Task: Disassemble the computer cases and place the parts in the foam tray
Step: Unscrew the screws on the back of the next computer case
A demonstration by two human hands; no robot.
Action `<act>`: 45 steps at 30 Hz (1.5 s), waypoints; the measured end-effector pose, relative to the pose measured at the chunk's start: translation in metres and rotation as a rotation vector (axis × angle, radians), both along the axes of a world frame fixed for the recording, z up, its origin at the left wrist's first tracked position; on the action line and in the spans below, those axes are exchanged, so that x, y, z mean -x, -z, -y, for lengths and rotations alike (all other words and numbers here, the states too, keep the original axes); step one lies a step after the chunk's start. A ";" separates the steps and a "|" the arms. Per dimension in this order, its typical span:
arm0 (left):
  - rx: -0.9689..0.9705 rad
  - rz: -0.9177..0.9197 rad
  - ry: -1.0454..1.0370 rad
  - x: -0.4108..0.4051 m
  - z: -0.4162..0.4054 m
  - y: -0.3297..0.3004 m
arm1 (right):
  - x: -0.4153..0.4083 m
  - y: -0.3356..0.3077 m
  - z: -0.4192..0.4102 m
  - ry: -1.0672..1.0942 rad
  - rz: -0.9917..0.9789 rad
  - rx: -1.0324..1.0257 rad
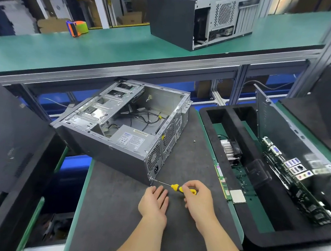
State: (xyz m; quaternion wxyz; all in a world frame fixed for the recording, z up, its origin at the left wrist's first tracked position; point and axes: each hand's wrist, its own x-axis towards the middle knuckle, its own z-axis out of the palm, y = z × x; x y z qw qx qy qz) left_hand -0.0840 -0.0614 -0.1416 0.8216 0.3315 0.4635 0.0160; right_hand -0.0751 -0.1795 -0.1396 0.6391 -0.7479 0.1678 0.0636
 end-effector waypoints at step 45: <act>0.120 -0.081 -0.136 -0.047 0.002 -0.008 | -0.007 0.012 0.010 -0.102 -0.187 -0.067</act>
